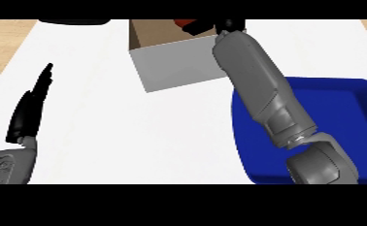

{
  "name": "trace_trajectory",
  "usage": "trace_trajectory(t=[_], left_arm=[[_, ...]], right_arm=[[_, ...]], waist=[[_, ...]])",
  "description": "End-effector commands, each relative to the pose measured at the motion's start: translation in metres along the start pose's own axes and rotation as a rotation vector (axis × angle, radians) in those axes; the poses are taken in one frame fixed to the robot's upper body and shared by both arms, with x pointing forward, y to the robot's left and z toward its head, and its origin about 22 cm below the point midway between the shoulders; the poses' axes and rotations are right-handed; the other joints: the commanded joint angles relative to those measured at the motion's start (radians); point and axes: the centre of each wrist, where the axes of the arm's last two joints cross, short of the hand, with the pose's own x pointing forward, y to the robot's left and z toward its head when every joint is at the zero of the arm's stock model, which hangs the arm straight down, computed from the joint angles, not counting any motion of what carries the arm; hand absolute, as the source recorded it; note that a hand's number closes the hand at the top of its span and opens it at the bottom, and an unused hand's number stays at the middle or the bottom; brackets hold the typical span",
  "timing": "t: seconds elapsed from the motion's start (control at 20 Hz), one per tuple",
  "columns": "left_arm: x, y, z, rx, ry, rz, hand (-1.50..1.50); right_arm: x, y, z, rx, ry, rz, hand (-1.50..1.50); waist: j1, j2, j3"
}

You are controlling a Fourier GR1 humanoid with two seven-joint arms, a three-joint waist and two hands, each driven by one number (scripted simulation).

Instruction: Pick the bell pepper from the tray and place it in the cardboard box

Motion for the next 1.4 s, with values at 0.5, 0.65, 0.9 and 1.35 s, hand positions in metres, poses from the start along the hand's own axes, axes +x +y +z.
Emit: trace_trajectory(t=[0.5,0.65,0.9,1.35], left_arm=[[-0.012,0.005,0.023,0.035,0.069,0.003,0.00],[-0.029,0.016,0.025,0.060,0.065,-0.001,0.00],[-0.020,0.029,0.021,0.088,0.084,0.003,0.00],[-0.027,0.024,0.035,0.048,0.072,-0.001,0.00]], right_arm=[[-0.025,-0.052,-0.014,-0.153,-0.066,-0.321,-1.50],[-0.061,-0.077,-0.012,-0.180,-0.030,-0.314,-1.50],[-0.113,-0.135,0.000,-0.198,-0.017,-0.259,-1.50],[-0.168,-0.222,0.067,-0.108,-0.013,-0.189,-1.50]], waist=[[-0.067,-0.028,0.000],[-0.086,-0.033,-0.001],[-0.105,-0.039,-0.001],[-0.080,-0.028,-0.001]])
